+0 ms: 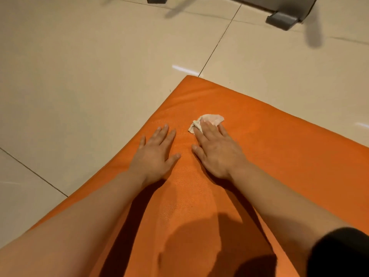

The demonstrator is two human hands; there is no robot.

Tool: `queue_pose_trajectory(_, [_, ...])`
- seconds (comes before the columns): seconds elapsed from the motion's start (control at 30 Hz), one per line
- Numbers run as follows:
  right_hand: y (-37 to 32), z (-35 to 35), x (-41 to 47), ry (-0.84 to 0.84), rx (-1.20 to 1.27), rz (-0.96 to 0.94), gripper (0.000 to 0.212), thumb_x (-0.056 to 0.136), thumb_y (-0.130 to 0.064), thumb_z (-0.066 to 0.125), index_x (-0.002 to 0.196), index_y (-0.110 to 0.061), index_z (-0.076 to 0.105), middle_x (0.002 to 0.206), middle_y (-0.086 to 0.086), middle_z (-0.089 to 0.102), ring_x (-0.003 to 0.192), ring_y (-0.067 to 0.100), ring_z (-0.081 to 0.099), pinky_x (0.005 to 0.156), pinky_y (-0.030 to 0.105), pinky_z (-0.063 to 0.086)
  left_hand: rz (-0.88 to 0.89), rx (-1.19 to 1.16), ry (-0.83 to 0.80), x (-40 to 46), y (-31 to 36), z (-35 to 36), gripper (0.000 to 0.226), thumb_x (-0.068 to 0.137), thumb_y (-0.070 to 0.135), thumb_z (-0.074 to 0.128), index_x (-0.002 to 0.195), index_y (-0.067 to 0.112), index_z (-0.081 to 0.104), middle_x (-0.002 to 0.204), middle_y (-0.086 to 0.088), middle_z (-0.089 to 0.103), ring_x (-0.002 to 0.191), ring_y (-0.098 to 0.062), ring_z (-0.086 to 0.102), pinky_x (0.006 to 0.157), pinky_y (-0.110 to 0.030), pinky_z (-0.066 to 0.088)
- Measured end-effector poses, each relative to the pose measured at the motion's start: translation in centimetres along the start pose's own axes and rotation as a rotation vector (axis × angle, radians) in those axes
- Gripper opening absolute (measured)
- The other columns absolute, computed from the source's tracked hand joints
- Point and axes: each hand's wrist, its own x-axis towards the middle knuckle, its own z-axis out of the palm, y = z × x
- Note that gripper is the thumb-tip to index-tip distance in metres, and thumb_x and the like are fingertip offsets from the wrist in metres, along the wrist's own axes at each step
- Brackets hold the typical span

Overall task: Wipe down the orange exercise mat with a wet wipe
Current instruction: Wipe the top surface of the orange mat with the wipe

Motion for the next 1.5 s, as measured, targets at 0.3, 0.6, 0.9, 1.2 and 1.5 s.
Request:
queue_pose_trajectory(0.3, [-3.7,0.3,2.8,-0.047,0.032,0.042,0.062,0.103,-0.049,0.01,0.156,-0.017,-0.001,0.161,0.004,-0.015,0.148,0.014,-0.016,0.119,0.039,-0.013,-0.104,-0.001,-0.081,-2.3,0.3,-0.3,0.069,0.1,0.043,0.039,0.154,0.026,-0.001,0.162,0.0,-0.009,0.148,-0.017,-0.009,0.12,-0.05,-0.001])
queue_pose_trajectory(0.6, [-4.8,2.3,-4.5,0.02,-0.031,-0.066,0.07,0.097,-0.054,-0.003,0.155,-0.016,-0.001,0.162,0.006,-0.012,0.148,0.016,-0.014,0.118,0.037,-0.015,-0.071,0.036,-0.098,-5.9,-2.1,-0.2,0.067,0.099,0.048,0.039,0.154,0.033,0.003,0.162,0.005,-0.009,0.148,-0.011,-0.01,0.12,-0.042,-0.001])
queue_pose_trajectory(0.9, [-7.3,1.8,-2.0,-0.074,0.003,-0.031,0.062,0.103,-0.048,0.008,0.155,-0.018,-0.006,0.16,0.004,-0.018,0.147,0.015,-0.019,0.119,0.041,-0.013,-0.045,0.084,-0.041,-11.0,-3.2,0.9,0.063,0.098,0.056,0.024,0.152,0.035,-0.001,0.159,0.009,-0.013,0.147,-0.009,-0.012,0.12,-0.035,-0.006])
queue_pose_trajectory(1.2, [-10.1,2.0,-2.2,-0.136,-0.018,0.019,0.061,0.103,-0.047,0.009,0.155,-0.018,-0.004,0.161,0.004,-0.017,0.148,0.015,-0.016,0.119,0.042,-0.013,-0.111,0.072,-0.069,-12.6,-3.2,1.1,0.061,0.102,0.045,0.029,0.154,0.031,0.001,0.161,0.003,-0.009,0.148,-0.012,-0.011,0.12,-0.038,-0.007])
queue_pose_trajectory(1.5, [-11.1,4.4,-9.1,-0.073,-0.02,-0.064,0.074,0.09,-0.055,-0.014,0.154,-0.019,-0.007,0.16,0.004,-0.018,0.147,0.015,-0.018,0.12,0.042,-0.012,-0.105,0.046,-0.101,-12.9,-3.5,1.1,0.062,0.102,0.048,0.029,0.153,0.032,-0.002,0.161,0.004,-0.012,0.147,-0.01,-0.013,0.12,-0.037,-0.008])
